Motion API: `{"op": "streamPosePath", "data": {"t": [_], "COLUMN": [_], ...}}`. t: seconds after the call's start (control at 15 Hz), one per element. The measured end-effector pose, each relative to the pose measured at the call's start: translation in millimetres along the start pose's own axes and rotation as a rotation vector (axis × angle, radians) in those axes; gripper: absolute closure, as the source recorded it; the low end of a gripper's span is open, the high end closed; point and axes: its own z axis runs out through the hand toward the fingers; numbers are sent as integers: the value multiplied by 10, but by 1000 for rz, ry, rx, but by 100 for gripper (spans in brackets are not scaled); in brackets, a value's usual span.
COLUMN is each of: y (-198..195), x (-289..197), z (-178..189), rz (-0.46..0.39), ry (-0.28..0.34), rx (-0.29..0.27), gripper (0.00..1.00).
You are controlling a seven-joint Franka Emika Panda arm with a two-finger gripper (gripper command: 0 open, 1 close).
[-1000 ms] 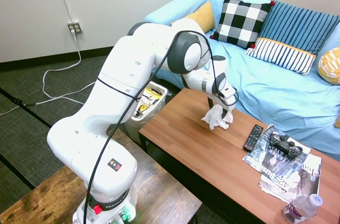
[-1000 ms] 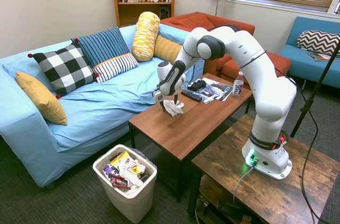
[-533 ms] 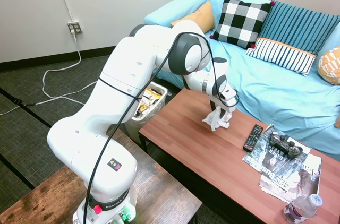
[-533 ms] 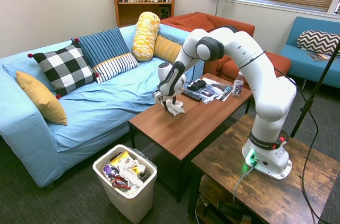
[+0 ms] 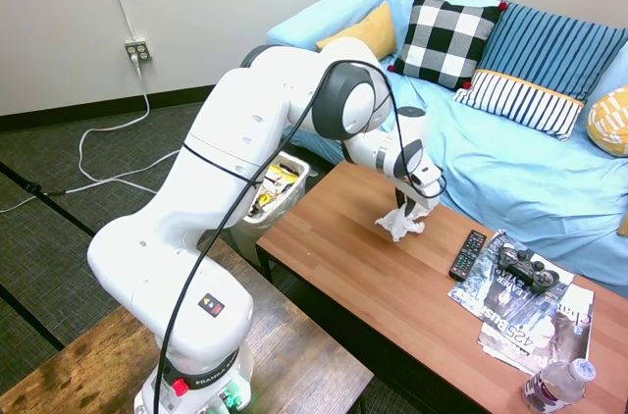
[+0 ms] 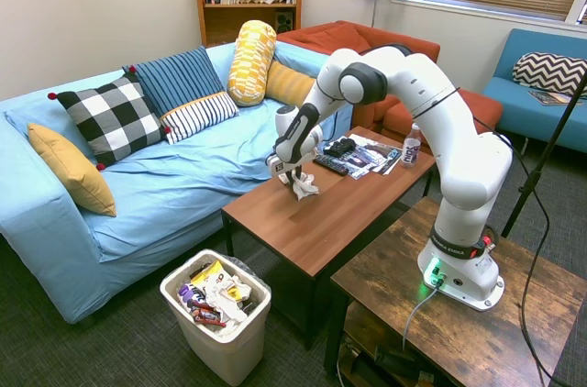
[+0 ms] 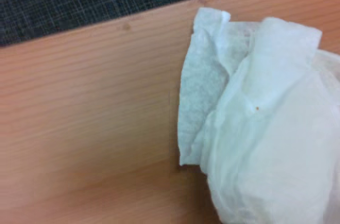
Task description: Throw the tissue in the trash bin
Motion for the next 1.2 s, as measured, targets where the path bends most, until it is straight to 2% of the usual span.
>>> {"op": "streamPosePath", "data": {"t": [0.2,0.33,0.47,0.67,0.87,1.2], "y": [-46,-110,-236,-508,-660,-938], "x": [-53,-357,-979,-2210,-3201,-4325], "z": [-337,-715,-1052,-1343,-1300,-995], "rz": [-29,-81,-180,-329,-446,-584], "ry": [-28,-37,-37,4,41,72], "rx": [39,69,83,76,44,25], "gripper": [100,100,100,100,100,100]}}
